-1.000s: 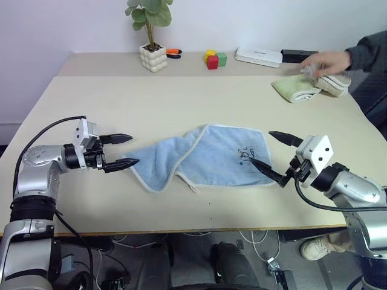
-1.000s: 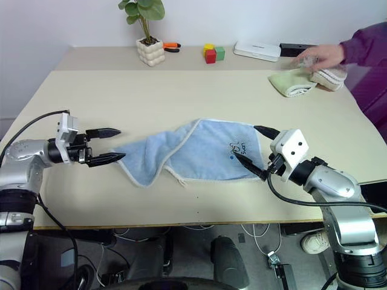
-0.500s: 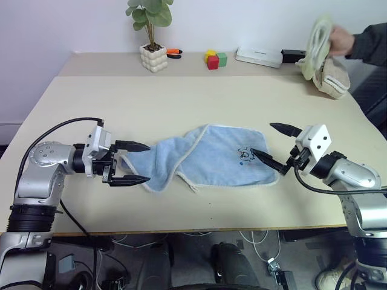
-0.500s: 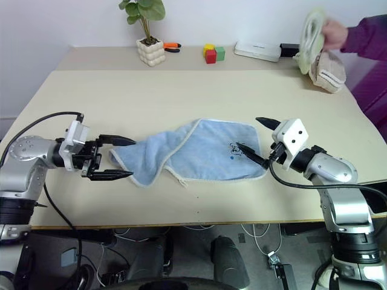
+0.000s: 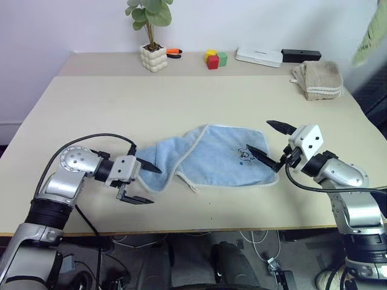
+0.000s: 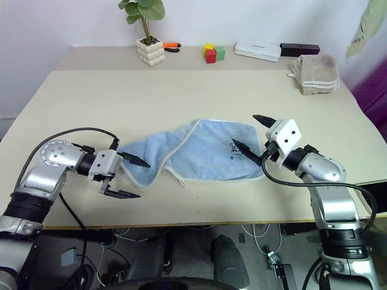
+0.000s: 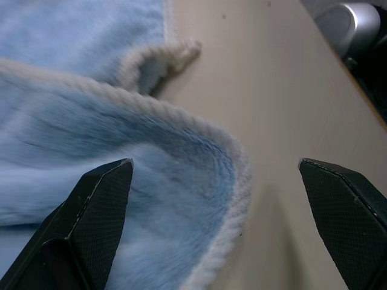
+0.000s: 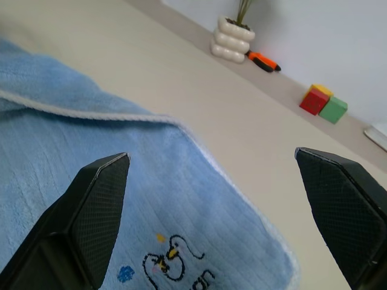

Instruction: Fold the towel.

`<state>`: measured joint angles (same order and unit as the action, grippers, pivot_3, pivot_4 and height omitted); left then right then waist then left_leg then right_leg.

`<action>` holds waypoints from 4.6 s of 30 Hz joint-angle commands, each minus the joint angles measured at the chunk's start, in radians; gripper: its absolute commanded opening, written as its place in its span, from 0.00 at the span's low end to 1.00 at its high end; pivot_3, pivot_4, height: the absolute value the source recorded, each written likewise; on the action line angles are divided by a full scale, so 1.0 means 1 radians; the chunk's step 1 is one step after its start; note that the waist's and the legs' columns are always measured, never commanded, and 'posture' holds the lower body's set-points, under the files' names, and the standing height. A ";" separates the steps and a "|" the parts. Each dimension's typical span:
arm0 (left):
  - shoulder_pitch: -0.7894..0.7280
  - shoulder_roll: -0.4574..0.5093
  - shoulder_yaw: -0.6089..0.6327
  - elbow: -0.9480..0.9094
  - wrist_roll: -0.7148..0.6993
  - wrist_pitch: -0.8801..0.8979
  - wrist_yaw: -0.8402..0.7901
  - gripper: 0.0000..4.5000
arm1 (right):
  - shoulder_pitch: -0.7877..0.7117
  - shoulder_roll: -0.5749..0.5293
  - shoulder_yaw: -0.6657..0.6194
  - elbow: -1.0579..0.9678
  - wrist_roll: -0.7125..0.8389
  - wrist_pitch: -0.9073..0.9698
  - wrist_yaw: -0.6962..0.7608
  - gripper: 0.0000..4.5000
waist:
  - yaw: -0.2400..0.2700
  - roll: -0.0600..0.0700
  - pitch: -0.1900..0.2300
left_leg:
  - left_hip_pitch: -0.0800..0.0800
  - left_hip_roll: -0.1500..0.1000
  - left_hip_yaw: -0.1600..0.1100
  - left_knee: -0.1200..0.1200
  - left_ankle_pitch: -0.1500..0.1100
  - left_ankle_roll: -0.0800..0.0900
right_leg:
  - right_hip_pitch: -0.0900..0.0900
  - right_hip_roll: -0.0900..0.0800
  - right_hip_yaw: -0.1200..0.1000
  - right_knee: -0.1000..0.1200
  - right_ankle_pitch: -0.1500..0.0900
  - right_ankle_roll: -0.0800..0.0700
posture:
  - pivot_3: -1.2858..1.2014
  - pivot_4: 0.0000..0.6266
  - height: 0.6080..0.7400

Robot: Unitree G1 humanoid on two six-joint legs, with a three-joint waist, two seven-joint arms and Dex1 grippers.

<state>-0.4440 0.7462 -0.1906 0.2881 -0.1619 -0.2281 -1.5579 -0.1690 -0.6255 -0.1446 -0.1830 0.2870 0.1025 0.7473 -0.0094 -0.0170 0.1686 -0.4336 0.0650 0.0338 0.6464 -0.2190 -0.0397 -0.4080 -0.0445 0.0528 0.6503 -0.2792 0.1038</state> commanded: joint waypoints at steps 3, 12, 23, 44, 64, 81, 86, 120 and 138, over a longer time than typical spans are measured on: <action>-0.042 -0.025 -0.039 0.049 0.049 -0.003 0.040 0.88 | 0.016 -0.016 -0.043 -0.078 0.012 -0.006 -0.018 1.00 | 0.003 0.000 0.000 | 0.000 0.000 0.000 0.000 0.000 0.000 | 0.000 0.000 0.000 0.000 0.000 0.000 | 0.52 0.24 1.00; -0.066 -0.051 -0.022 0.074 0.028 -0.050 0.043 0.00 | -0.023 -0.026 -0.037 -0.063 0.007 -0.004 -0.021 1.00 | 0.003 0.000 0.000 | 0.001 0.000 0.000 0.001 0.000 0.000 | 0.001 0.000 0.000 0.000 0.000 0.000 | 0.52 0.24 1.00; 0.031 0.088 0.183 -0.167 -0.313 0.252 -0.050 0.00 | -0.317 0.033 0.037 0.359 -0.171 -0.007 -0.186 1.00 | -0.009 0.002 0.001 | 0.001 0.000 0.000 -0.001 0.000 0.000 | -0.001 0.000 0.000 0.002 0.000 0.000 | 0.52 0.24 1.00; 0.301 0.157 0.424 -0.363 -0.389 0.336 0.091 0.00 | -0.632 0.133 0.063 0.868 -0.148 0.397 -0.196 1.00 | -0.009 0.003 0.002 | 0.000 0.001 0.002 -0.002 0.000 0.000 | -0.002 0.000 0.001 0.002 0.000 0.000 | 0.52 0.24 1.00; 0.230 0.129 0.438 -0.233 -0.364 0.371 0.206 0.00 | -0.578 0.101 0.070 0.754 -0.133 0.431 -0.113 0.00 | -0.006 0.003 0.002 | 0.000 0.001 0.002 -0.002 0.000 0.000 | -0.002 0.000 0.001 0.002 0.000 0.000 | 0.52 0.24 1.00; -0.360 -0.105 0.363 0.503 -0.100 0.136 0.638 0.00 | -0.547 0.065 0.022 0.522 -0.069 0.306 -0.071 0.00 | -0.002 0.003 0.002 | 0.000 -0.001 0.001 0.000 0.000 0.000 | -0.001 0.000 0.000 0.002 0.003 0.006 | 0.52 0.24 1.00; -0.601 -0.131 0.328 0.819 0.029 -0.013 0.824 0.00 | -0.770 0.114 0.032 0.824 -0.140 0.106 -0.169 0.00 | -0.008 0.002 0.003 | -0.001 -0.001 0.001 0.000 0.000 0.000 | -0.002 0.001 0.001 0.001 0.004 0.008 | 0.52 0.24 1.00; -0.142 0.070 0.565 0.698 -0.239 -0.246 0.022 0.00 | 0.017 -0.154 -0.133 0.048 0.102 0.120 0.141 0.00 | -0.001 0.002 0.002 | -0.009 0.000 0.004 0.000 0.004 -0.005 | -0.015 0.000 0.001 0.010 0.004 0.008 | 0.52 0.24 1.00; -0.131 0.003 0.565 0.528 -0.287 -0.112 0.185 0.00 | -0.141 -0.112 -0.063 0.238 0.036 0.040 0.097 0.00 | 0.000 0.001 0.001 | -0.008 0.000 0.003 0.002 0.004 -0.005 | -0.014 0.000 0.001 0.013 0.004 0.008 | 0.52 0.24 1.00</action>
<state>-0.5595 0.7442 0.3682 0.7952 -0.4570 -0.3214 -1.3909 -0.2910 -0.7395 -0.1992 0.0359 0.3373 0.1725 0.8589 -0.0094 -0.0165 0.1696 -0.4418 0.0650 0.0365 0.6485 -0.2154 -0.0448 -0.4224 -0.0447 0.0535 0.6628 -0.2752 0.1116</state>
